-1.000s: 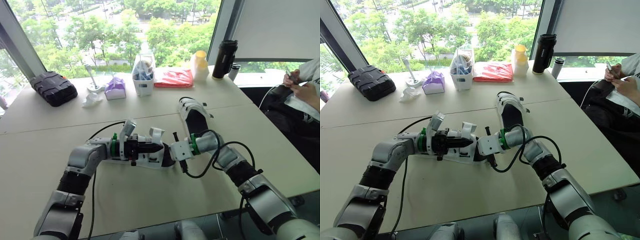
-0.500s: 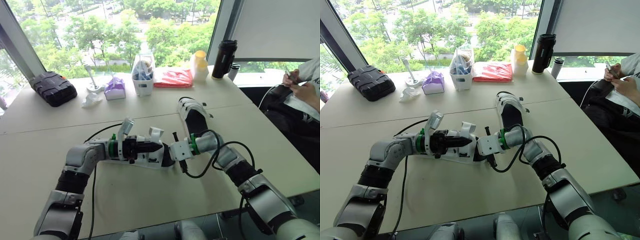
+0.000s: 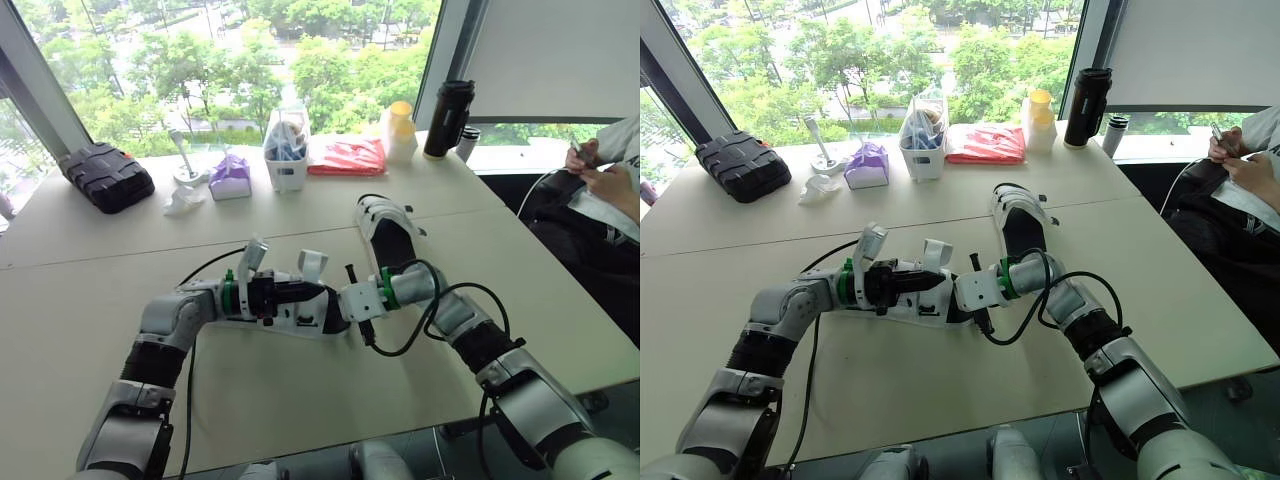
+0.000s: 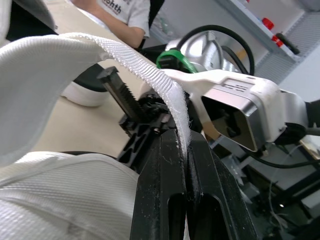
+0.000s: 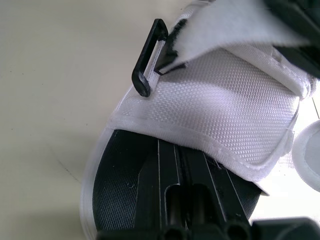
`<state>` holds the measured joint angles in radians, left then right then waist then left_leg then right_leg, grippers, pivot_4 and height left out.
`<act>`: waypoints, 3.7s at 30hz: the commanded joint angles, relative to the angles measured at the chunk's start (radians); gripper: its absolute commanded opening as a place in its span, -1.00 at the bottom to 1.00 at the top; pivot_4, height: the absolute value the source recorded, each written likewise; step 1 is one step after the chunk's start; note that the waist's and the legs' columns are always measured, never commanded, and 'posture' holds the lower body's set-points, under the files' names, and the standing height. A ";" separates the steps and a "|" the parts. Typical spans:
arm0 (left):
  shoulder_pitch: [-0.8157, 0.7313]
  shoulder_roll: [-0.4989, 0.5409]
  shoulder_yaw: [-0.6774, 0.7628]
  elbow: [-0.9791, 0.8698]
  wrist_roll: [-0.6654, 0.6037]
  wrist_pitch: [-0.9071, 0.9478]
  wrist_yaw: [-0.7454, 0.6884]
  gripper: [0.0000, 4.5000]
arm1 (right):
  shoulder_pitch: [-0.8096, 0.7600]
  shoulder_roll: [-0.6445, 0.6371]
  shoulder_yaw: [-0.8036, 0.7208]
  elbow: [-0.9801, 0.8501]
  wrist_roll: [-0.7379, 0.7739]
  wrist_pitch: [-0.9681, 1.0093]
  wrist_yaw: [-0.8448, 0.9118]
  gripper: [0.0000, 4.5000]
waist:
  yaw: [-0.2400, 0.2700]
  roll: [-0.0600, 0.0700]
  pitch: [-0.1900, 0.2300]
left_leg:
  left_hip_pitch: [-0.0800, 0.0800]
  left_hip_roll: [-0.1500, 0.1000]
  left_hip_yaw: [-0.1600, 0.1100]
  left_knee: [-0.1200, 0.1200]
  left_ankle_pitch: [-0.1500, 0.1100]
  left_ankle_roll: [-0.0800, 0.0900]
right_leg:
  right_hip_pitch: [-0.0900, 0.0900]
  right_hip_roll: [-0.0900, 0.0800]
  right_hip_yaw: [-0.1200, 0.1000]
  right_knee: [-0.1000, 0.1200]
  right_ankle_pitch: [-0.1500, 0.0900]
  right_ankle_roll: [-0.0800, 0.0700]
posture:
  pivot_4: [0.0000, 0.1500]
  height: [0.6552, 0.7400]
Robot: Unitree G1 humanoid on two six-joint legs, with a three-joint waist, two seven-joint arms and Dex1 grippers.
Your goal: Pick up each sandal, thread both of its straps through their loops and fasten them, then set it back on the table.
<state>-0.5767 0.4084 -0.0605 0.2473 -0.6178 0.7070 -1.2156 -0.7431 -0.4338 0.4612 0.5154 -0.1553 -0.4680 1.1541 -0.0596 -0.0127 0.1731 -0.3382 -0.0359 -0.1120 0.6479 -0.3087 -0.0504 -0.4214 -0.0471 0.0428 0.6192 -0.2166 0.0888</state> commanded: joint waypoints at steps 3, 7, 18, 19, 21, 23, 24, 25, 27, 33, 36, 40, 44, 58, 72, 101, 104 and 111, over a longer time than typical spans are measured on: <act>-0.019 -0.022 0.028 0.045 0.007 -0.008 0.036 -0.97 | 0.021 -0.009 0.029 0.023 -0.043 0.018 0.008 -1.00 | 0.001 0.000 0.000 | 0.000 0.000 0.000 0.000 0.000 0.000 | 0.000 0.000 0.000 0.000 0.000 0.000 | 1.00 1.00; -0.016 -0.013 0.013 0.040 0.010 0.005 0.022 -0.97 | 0.022 -0.009 0.030 0.021 -0.042 0.019 0.009 -1.00 | 0.001 0.000 0.000 | 0.000 0.000 0.000 0.000 0.000 0.000 | 0.000 0.000 0.000 0.000 0.000 0.000 | 1.00 1.00; 0.039 -0.003 -0.074 0.066 0.158 -0.233 -0.035 -0.97 | 0.022 -0.010 0.030 0.014 -0.042 0.019 0.011 -1.00 | 0.001 0.000 -0.001 | 0.000 0.000 0.000 0.000 0.000 0.000 | 0.000 0.000 0.000 0.000 0.000 0.000 | 1.00 1.00; 0.042 -0.002 -0.077 0.070 0.164 -0.246 -0.039 -0.97 | 0.022 -0.010 0.031 0.014 -0.042 0.019 0.012 -1.00 | 0.001 0.000 -0.001 | 0.000 0.000 0.000 0.000 0.000 0.000 | 0.000 0.000 0.000 0.000 0.000 0.000 | 1.00 1.00; 0.049 -0.003 -0.080 0.077 0.179 -0.278 -0.041 -0.97 | 0.024 -0.011 0.031 0.011 -0.042 0.020 0.012 -1.00 | 0.001 0.000 -0.001 | 0.000 0.000 0.000 0.000 0.000 0.000 | 0.000 0.000 0.000 0.000 0.000 0.000 | 1.00 1.00; 0.059 -0.003 -0.081 0.087 0.198 -0.322 -0.043 -0.97 | 0.024 -0.012 0.031 0.009 -0.042 0.020 0.013 -1.00 | 0.001 0.001 -0.001 | 0.000 0.000 0.000 0.000 0.000 0.000 | 0.000 0.000 0.000 0.000 0.000 0.000 | 1.00 1.00; 0.062 -0.003 -0.082 0.091 0.204 -0.336 -0.044 -0.97 | 0.024 -0.012 0.031 0.009 -0.042 0.020 0.013 -1.00 | 0.001 0.001 -0.001 | 0.000 0.000 0.000 0.000 0.000 0.000 | 0.000 0.000 0.000 0.000 0.000 0.000 | 1.00 1.00; 0.064 -0.005 -0.080 0.092 0.204 -0.340 -0.044 -0.97 | 0.024 -0.012 0.032 0.010 -0.041 0.021 0.013 -1.00 | 0.001 0.001 -0.001 | 0.000 0.000 0.000 0.000 0.000 0.000 | 0.000 0.000 0.000 0.000 0.000 0.000 | 1.00 1.00; 0.069 -0.005 -0.080 0.087 0.203 -0.332 -0.042 -0.97 | 0.025 -0.013 0.031 0.008 -0.040 0.021 0.014 -1.00 | 0.001 0.001 -0.001 | 0.000 0.000 0.000 0.000 0.000 0.000 | 0.000 0.000 0.000 0.000 0.000 0.000 | 1.00 1.00; 0.093 0.000 -0.107 0.078 0.250 -0.363 -0.036 -0.97 | 0.027 -0.009 0.033 0.006 -0.039 0.024 0.014 -1.00 | 0.003 0.001 -0.001 | 0.000 0.000 0.000 0.000 0.000 0.000 | 0.000 0.000 0.000 0.000 0.000 0.000 | 1.00 1.00; 0.094 -0.005 -0.107 0.079 0.250 -0.369 -0.039 -0.97 | 0.026 -0.009 0.033 0.007 -0.038 0.024 0.015 -1.00 | 0.004 0.000 -0.001 | 0.000 0.000 0.000 0.000 0.000 0.000 | 0.001 0.000 0.000 0.000 0.000 0.000 | 1.00 1.00; 0.092 -0.014 -0.093 0.068 0.233 -0.375 -0.041 -0.97 | 0.025 -0.009 0.033 0.008 -0.038 0.023 0.016 -1.00 | 0.004 0.000 -0.001 | 0.000 0.000 0.000 0.000 0.000 0.000 | 0.001 0.000 0.000 0.000 0.000 0.000 | 1.00 1.00; 0.057 -0.052 -0.041 0.068 0.192 -0.377 -0.008 -0.97 | 0.027 -0.010 0.034 0.007 -0.038 0.023 0.017 -1.00 | 0.010 0.000 -0.001 | 0.000 0.000 0.000 0.000 0.000 0.000 | 0.001 0.000 0.000 0.000 0.000 0.000 | 1.00 1.00; 0.028 -0.076 -0.001 0.003 0.124 -0.275 -0.019 -0.97 | 0.032 -0.013 0.033 -0.005 -0.039 0.029 0.019 -1.00 | 0.015 0.000 -0.001 | 0.000 0.000 0.000 0.000 0.000 0.000 | 0.000 0.000 0.000 0.000 0.000 0.000 | 1.00 1.00; 0.041 -0.041 0.003 -0.046 0.103 -0.232 -0.068 -0.97 | 0.032 -0.013 0.034 -0.007 -0.039 0.029 0.020 -1.00 | 0.014 0.000 -0.001 | 0.000 0.000 0.000 0.000 0.000 0.000 | 0.000 0.000 0.000 0.000 0.000 0.000 | 1.00 1.00; 0.065 -0.014 -0.083 -0.008 0.254 -0.649 -0.166 -0.97 | 0.026 -0.008 0.039 0.002 -0.043 0.022 0.019 -1.00 | 0.014 0.000 -0.001 | 0.000 0.000 0.000 0.000 0.000 0.000 | 0.000 0.000 0.000 -0.001 0.000 0.000 | 1.00 1.00; 0.083 0.003 -0.099 -0.042 0.260 -0.649 -0.182 -0.97 | 0.028 -0.011 0.039 0.001 -0.043 0.022 0.020 -1.00 | 0.013 0.000 -0.001 | 0.000 0.000 0.000 0.000 0.000 0.000 | 0.000 0.000 0.000 -0.001 0.000 0.000 | 1.00 1.00; 0.137 0.048 -0.144 -0.003 0.352 -0.770 -0.183 -0.97 | 0.025 -0.007 0.040 0.003 -0.043 0.022 0.020 -1.00 | 0.014 0.000 -0.001 | 0.000 0.000 0.000 -0.001 0.000 0.000 | 0.000 0.000 0.000 -0.001 0.000 0.000 | 1.00 1.00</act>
<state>-0.4649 0.4453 -0.1746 0.2222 -0.3035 -0.0353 -1.3905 -0.7358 -0.4457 0.4612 0.4944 -0.1561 -0.4621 1.1581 -0.0458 -0.0122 0.1721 -0.3381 -0.0358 -0.1116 0.6470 -0.3090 -0.0500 -0.4212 -0.0472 0.0430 0.6183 -0.2169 0.0884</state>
